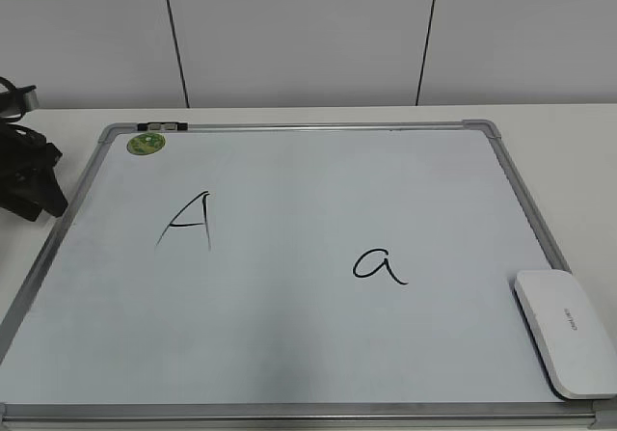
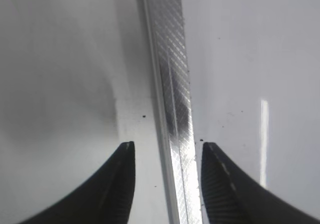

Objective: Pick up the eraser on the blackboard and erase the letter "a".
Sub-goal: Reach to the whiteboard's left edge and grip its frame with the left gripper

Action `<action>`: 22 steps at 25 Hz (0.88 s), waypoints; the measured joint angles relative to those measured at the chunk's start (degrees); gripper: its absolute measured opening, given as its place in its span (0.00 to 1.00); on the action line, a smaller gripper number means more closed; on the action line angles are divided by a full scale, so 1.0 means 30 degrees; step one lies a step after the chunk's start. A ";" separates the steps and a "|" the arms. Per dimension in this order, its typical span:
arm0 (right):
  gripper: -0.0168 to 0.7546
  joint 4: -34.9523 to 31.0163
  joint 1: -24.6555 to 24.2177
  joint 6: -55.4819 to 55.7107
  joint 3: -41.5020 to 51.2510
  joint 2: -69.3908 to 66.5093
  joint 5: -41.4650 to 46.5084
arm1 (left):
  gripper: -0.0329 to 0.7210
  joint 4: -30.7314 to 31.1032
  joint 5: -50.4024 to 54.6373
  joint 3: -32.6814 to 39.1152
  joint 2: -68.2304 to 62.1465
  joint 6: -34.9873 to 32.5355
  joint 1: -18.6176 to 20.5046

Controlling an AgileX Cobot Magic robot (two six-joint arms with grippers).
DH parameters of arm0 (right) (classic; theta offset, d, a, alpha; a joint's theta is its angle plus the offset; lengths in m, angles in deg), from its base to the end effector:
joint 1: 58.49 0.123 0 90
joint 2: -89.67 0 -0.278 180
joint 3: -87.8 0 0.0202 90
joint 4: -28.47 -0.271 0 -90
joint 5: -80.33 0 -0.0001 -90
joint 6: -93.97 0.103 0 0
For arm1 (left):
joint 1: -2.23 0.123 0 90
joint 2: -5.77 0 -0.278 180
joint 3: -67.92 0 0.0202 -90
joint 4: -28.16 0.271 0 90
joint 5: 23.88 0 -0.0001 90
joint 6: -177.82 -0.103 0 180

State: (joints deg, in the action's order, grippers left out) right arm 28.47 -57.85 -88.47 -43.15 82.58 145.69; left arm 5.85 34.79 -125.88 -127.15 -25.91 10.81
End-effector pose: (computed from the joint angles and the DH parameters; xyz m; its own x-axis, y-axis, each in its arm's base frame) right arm 0.0257 0.0003 0.2712 -0.5215 -0.0484 -0.8519 -0.0334 0.9988 -0.0363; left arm 0.4430 0.0330 0.1152 -0.9895 0.0445 -0.1376 0.0847 0.9496 -0.3018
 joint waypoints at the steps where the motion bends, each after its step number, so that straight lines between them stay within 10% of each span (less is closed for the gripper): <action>1: 0.78 0.0000 0.0000 0.0000 0.0000 0.0000 0.0000 | 0.46 -0.0016 0.0000 0.0000 -0.0030 0.0000 0.0000; 22: 0.78 -0.0101 0.0000 0.0000 0.0000 0.0000 0.0000 | 0.41 -0.0523 -0.0180 0.0000 -0.1026 0.0000 0.0000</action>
State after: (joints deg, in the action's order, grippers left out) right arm 28.17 -57.85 -88.47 -43.15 82.58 145.69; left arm 4.28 34.25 -125.88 -130.23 -25.91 10.81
